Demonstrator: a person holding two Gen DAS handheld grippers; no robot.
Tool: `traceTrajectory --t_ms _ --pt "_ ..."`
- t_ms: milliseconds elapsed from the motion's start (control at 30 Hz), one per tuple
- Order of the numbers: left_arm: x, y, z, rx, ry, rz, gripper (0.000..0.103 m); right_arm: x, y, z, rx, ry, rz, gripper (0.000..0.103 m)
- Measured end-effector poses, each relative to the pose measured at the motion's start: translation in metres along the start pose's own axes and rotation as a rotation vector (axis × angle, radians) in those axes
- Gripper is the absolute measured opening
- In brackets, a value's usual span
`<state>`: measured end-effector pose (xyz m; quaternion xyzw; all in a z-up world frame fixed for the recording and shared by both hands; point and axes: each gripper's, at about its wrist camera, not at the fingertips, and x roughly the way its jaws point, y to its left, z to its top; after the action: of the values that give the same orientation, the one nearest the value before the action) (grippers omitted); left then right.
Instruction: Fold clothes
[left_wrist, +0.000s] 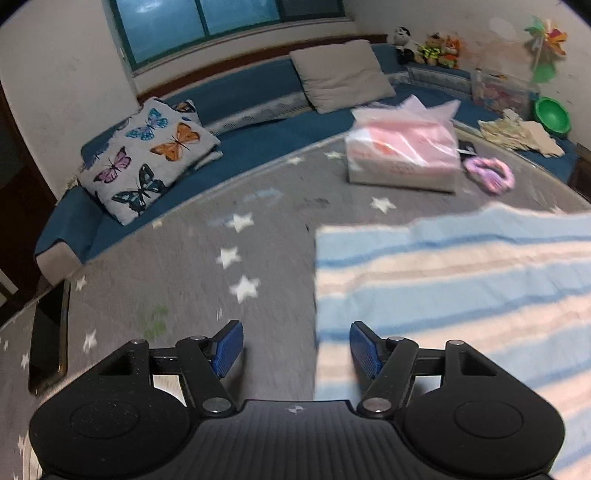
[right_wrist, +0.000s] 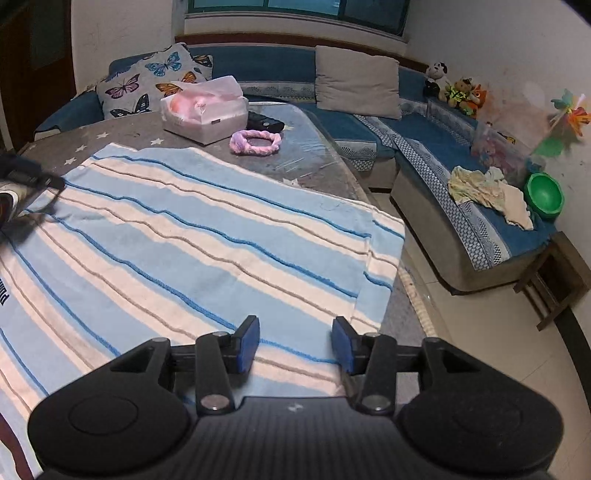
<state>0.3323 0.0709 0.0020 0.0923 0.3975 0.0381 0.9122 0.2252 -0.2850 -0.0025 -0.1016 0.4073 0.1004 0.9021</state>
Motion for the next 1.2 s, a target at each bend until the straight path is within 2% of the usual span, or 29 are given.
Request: traceTrajectory --t_ms 133,200,233,333,400,533,600,633,667,833,867,1000,1100,1167,1200 --pt "0.012 -0.007 0.012 0.015 -0.021 0.009 0.067 -0.002 -0.003 -0.007 0.016 -0.012 -0.009 0.052" --pt "0.018 -0.010 0.014 0.021 -0.022 0.006 0.055 -0.003 -0.004 -0.009 0.022 -0.017 -0.008 0.053" --pt "0.020 -0.011 0.015 0.016 -0.021 -0.001 0.042 -0.004 -0.006 -0.010 0.033 -0.020 -0.004 0.053" --pt "0.024 -0.013 0.015 0.019 -0.025 -0.016 0.019 -0.005 -0.006 -0.012 0.044 -0.029 -0.004 0.053" --pt "0.024 -0.016 0.015 0.027 -0.031 -0.016 0.015 -0.007 -0.006 -0.014 0.045 -0.037 -0.006 0.053" --pt "0.021 -0.018 0.015 0.037 -0.038 -0.050 0.018 -0.009 -0.005 -0.017 0.049 -0.046 -0.006 0.053" --pt "0.020 -0.015 0.016 0.012 -0.031 -0.061 0.034 -0.009 -0.006 -0.018 0.061 -0.049 -0.003 0.053" --pt "0.019 -0.014 0.016 0.000 -0.032 -0.057 0.049 -0.010 -0.006 -0.019 0.068 -0.050 -0.002 0.053" --pt "0.018 -0.012 0.017 -0.011 -0.034 -0.050 0.056 -0.010 -0.007 -0.020 0.076 -0.051 -0.001 0.053" --pt "0.015 -0.010 0.017 -0.027 -0.036 -0.075 0.056 -0.015 -0.006 -0.024 0.084 -0.054 0.002 0.054" --pt "0.015 -0.011 0.017 -0.022 -0.038 -0.075 0.056 -0.016 -0.006 -0.025 0.087 -0.054 0.001 0.057" --pt "0.015 -0.016 0.015 -0.002 -0.040 -0.082 0.052 -0.020 -0.005 -0.028 0.093 -0.057 -0.003 0.059" --pt "0.016 -0.020 0.013 0.022 -0.037 -0.099 0.038 -0.023 -0.006 -0.032 0.105 -0.059 0.001 0.061" --pt "0.015 -0.024 0.012 0.037 -0.044 -0.101 0.016 -0.024 -0.007 -0.034 0.117 -0.061 0.001 0.062" --pt "0.015 -0.027 0.012 0.046 -0.048 -0.094 0.011 -0.025 -0.008 -0.035 0.123 -0.062 0.002 0.062"
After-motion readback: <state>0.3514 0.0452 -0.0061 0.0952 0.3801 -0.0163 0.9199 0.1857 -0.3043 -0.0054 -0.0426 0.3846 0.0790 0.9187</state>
